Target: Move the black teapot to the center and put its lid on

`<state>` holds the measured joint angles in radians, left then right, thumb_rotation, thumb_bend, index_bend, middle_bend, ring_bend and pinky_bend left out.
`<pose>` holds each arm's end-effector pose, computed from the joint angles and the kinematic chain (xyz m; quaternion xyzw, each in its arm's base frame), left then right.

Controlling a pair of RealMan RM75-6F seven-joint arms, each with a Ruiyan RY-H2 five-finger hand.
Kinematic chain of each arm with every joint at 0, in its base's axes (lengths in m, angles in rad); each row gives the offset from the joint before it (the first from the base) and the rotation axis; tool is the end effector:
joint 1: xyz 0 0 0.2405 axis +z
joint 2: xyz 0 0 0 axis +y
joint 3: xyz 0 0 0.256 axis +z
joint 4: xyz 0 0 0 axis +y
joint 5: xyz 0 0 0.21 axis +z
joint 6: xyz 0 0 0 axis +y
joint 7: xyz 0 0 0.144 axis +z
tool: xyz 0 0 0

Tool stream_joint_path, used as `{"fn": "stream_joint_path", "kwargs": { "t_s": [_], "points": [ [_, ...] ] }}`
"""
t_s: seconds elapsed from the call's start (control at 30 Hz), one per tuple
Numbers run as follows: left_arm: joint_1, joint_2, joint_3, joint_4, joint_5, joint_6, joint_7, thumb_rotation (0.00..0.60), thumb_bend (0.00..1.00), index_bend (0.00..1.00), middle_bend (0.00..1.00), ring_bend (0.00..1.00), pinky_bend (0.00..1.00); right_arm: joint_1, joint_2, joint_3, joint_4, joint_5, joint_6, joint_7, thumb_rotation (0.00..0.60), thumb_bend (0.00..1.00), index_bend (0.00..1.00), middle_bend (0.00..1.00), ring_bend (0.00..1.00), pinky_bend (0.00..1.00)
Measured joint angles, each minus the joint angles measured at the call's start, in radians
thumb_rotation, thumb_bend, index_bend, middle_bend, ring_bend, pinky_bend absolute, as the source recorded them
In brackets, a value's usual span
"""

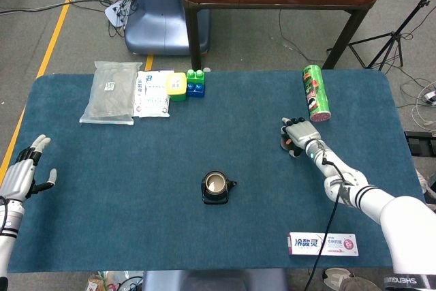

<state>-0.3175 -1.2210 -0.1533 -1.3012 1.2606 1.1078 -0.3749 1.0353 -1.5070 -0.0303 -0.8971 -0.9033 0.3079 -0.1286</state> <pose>-0.3532 0.2845 0.1481 -0.5253 -0.5134 -0.4048 0.5447 -0.2369 -0.4513 0.0171 0.7891 -0.4127 0.0992 0.4440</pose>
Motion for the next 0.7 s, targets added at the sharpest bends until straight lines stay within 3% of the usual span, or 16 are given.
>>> {"fn": "stream_joint_path", "kwargs": {
  "t_s": [0.7],
  "points": [
    [0.014, 0.004, 0.000, -0.043, 0.013, 0.038, 0.043, 0.600, 0.49, 0.00, 0.00, 0.00, 0.00, -0.015, 0.039, -0.026, -0.074, 0.040, 0.065, -0.054, 0.600, 0.34, 0.27, 0.00, 0.00, 0.00]
  ]
}}
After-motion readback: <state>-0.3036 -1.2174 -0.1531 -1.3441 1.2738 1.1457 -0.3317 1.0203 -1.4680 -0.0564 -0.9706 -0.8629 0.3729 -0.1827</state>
